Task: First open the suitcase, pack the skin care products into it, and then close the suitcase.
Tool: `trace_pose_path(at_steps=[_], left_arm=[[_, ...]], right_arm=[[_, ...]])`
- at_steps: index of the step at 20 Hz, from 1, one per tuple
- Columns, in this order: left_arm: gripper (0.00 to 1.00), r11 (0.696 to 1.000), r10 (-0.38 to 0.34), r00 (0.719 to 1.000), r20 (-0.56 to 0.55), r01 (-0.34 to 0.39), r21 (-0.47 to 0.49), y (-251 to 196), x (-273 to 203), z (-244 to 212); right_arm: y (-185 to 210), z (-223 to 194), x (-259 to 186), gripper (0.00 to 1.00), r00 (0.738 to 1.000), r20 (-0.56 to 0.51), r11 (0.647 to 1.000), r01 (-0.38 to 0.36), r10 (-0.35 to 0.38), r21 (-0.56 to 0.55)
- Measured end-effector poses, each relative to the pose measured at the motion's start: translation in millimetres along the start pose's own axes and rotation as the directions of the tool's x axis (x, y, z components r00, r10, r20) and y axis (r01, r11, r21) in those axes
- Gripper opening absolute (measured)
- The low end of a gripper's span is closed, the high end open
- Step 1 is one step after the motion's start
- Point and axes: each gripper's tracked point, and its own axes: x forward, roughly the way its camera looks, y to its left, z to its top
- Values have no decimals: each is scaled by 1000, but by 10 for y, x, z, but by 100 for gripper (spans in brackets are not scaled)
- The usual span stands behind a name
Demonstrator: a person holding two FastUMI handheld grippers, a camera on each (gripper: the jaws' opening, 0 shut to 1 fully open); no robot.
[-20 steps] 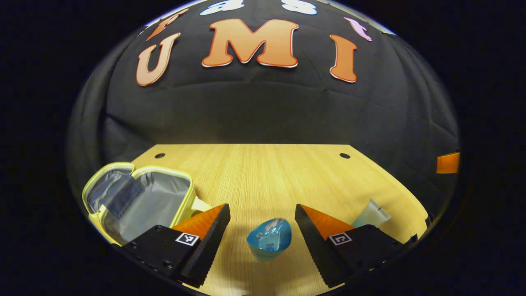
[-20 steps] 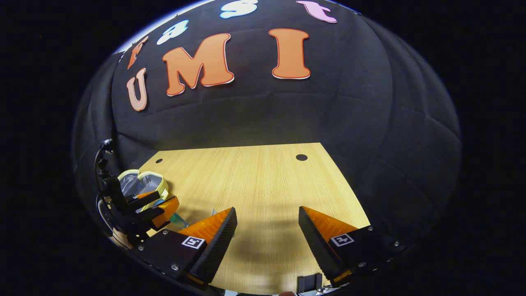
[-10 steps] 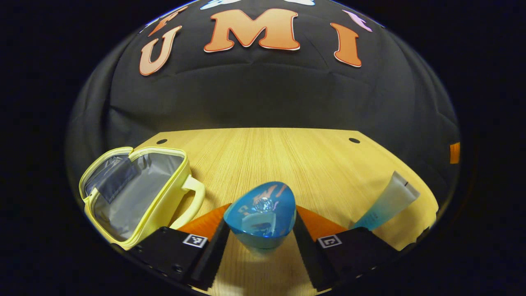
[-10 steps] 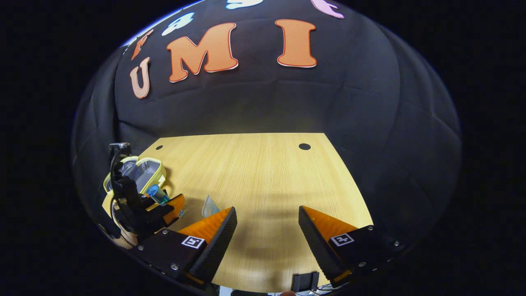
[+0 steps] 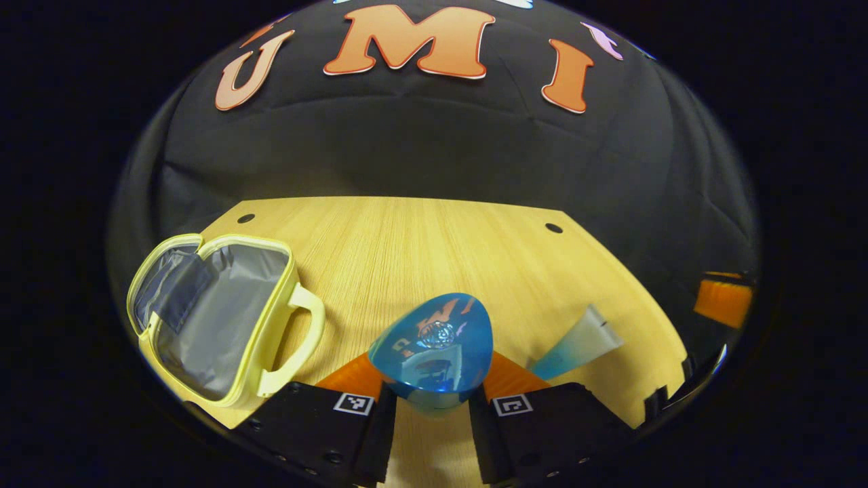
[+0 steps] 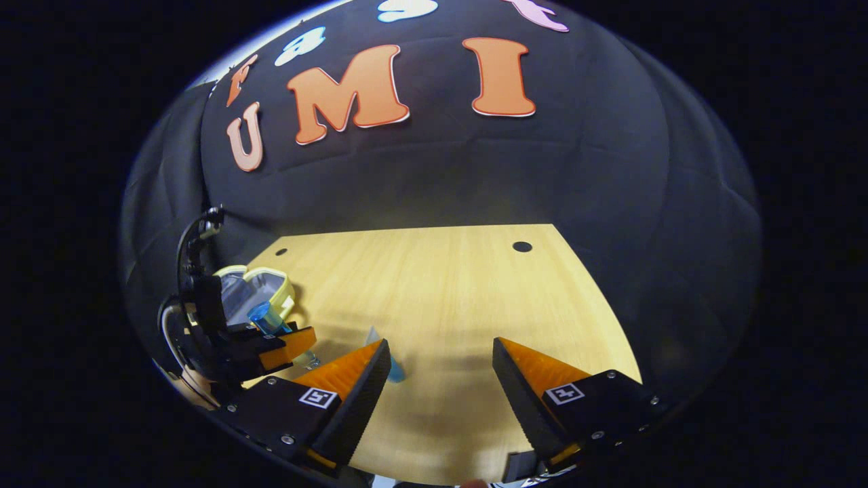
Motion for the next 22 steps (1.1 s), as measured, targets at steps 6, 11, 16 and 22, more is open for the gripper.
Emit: trace_pose_path(at_steps=[6, 11, 16, 22], left_arm=[[49, 999, -43, 999, -17, 43, -16, -10, -761, 291], [49, 1000, 26, 999, -36, -26, 11, 260, -1243, 189], [49, 997, 71, 993, -93, -71, 12, 518, -1469, -51], [49, 998, 63, 991, -121, -64, -5, 671, -1587, -130]], right_arm=[[561, -283, 396, 96, 992, -27, 989, -127, 125, -82], [541, -875, 795, 96, 972, -206, 985, -137, 113, -105], [512, -1098, 1117, 92, 958, -269, 989, -124, 99, -78], [585, -1275, 1424, 72, 952, -292, 989, -119, 90, -84]])
